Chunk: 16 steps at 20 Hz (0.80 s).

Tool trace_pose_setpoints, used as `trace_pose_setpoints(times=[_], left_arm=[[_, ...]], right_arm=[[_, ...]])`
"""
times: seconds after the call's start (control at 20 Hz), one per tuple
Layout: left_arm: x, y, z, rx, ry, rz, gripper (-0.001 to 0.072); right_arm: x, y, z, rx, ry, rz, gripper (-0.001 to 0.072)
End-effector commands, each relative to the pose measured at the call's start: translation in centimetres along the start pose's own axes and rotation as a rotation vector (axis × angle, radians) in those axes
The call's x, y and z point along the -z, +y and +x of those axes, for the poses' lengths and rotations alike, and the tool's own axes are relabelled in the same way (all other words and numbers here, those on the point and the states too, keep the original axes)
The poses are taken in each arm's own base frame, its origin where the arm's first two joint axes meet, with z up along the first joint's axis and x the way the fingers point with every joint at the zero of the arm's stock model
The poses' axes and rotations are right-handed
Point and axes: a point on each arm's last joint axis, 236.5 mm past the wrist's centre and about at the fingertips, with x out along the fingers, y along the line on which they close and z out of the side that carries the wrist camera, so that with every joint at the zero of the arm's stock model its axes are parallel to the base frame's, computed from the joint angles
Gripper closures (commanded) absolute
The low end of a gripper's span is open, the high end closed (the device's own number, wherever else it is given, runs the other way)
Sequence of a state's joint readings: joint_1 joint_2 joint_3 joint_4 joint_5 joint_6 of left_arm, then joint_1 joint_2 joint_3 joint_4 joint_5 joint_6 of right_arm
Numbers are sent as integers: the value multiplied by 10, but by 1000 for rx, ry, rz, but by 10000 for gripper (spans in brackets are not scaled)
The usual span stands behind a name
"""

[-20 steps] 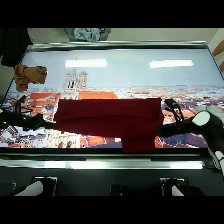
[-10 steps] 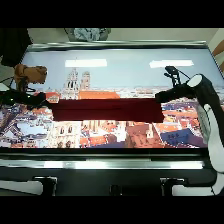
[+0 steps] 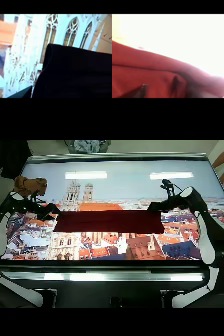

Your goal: Fold the shirts.

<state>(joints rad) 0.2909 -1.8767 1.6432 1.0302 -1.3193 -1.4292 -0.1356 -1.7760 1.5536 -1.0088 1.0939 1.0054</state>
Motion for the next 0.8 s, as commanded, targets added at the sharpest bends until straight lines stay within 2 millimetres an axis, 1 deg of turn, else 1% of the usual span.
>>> trace_pose_setpoints(times=[0.0,0.05,0.1,0.15,0.2,0.25,0.3,0.4,0.5,0.65,0.75], left_arm=[[-6,-6,-33,14,1,22,0],[-8,-10,-48,14,-16,34,0],[-11,-14,-63,13,-45,45,1],[-12,-20,-76,10,-73,58,2],[-12,-26,-87,9,-96,72,2],[-11,-34,-97,8,-118,89,3],[-10,-41,-105,8,-132,104,3],[-2,-58,-117,10,-139,143,11],[4,-72,-122,13,-140,174,11],[12,-90,-120,18,-124,212,11],[15,-97,-117,21,-115,225,12]], right_arm=[[14,-23,-46,4,58,-56,3],[29,-43,-62,5,78,10,3],[47,-58,-71,-20,108,82,2],[64,-64,-77,-80,130,152,1],[77,-65,-78,-152,134,213,1],[87,-63,-77,-232,130,257,1],[92,-66,-73,-275,116,296,1],[101,-72,-61,-308,109,348,1],[107,-74,-44,-344,114,376,1],[96,-68,-24,-456,56,448,1],[93,-66,-15,-477,46,465,1]])
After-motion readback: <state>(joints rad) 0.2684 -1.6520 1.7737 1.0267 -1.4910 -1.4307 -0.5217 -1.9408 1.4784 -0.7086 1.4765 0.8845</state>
